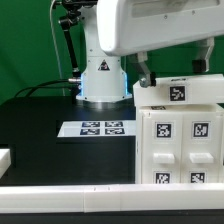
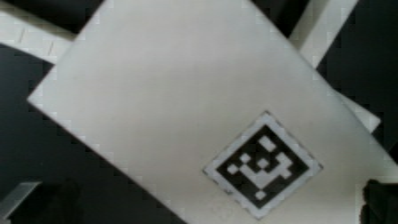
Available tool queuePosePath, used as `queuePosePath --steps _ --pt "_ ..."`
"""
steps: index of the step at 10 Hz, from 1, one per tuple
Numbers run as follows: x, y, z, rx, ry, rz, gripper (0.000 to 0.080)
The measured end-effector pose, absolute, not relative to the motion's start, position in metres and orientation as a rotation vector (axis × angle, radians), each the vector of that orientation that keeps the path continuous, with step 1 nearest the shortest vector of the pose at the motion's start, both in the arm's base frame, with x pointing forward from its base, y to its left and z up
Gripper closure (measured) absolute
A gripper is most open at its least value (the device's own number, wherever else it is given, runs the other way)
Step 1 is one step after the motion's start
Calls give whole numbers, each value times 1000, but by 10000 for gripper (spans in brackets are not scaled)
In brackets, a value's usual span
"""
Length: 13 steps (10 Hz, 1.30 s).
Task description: Assemble cabinet
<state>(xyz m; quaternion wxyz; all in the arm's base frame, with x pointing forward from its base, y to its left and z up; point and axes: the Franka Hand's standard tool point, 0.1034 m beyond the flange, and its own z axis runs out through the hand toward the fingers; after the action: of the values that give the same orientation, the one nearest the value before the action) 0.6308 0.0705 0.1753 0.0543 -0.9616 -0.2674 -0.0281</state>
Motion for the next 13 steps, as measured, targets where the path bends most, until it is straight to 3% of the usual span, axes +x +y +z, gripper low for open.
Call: queuePosePath --steps 7,13 --pt "627 71 176 -2623 -1650 -74 3" --pt "615 85 159 -2627 -1650 -63 3"
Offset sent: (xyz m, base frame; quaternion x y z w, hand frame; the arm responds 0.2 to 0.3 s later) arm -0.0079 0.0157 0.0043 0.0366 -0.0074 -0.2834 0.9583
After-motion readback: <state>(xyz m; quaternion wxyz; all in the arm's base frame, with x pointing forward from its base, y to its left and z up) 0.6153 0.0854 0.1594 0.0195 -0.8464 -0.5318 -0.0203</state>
